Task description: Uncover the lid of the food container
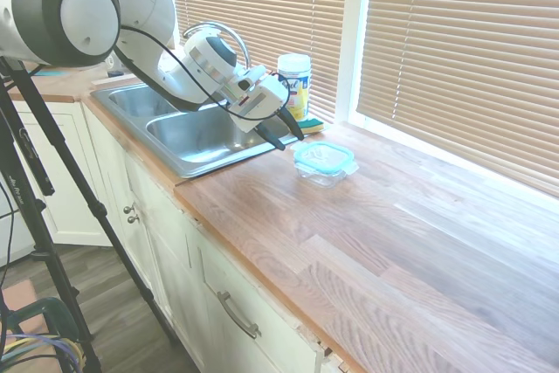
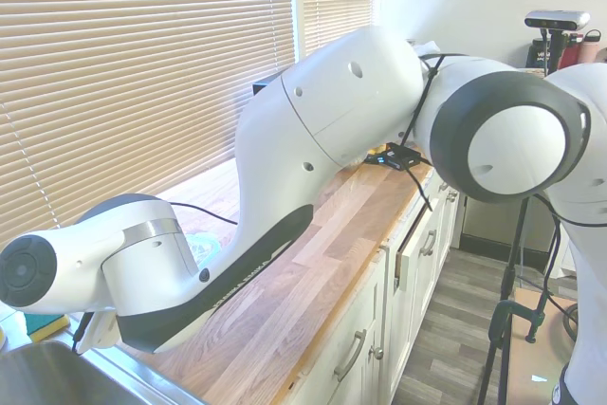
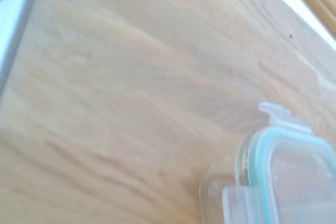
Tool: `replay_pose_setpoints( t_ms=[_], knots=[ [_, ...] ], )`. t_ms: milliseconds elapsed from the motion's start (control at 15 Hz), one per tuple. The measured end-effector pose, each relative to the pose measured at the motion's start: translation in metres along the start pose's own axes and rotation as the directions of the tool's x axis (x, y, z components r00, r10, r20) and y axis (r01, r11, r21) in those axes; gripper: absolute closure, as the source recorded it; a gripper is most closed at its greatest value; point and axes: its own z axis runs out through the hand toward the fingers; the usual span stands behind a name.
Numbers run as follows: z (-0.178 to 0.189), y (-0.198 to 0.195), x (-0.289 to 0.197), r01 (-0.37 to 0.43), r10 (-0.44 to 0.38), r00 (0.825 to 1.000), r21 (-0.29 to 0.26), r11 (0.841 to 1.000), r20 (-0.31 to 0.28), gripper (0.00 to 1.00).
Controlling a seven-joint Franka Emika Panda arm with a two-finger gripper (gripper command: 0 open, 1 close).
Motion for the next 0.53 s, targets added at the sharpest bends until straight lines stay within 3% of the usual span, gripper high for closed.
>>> replay_pose_setpoints(
  t_ms=[267,333,533],
  knots=[
    [0.016,-0.004,0.006,-0.013,0.012,1.000,-0.041,0.999,-0.026,0.00],
    [0.018,-0.005,0.009,-0.018,0.017,0.999,-0.045,0.999,-0.030,1.00],
    [0.019,-0.008,0.010,-0.023,0.021,0.999,-0.057,0.998,-0.034,1.00]
  ],
)
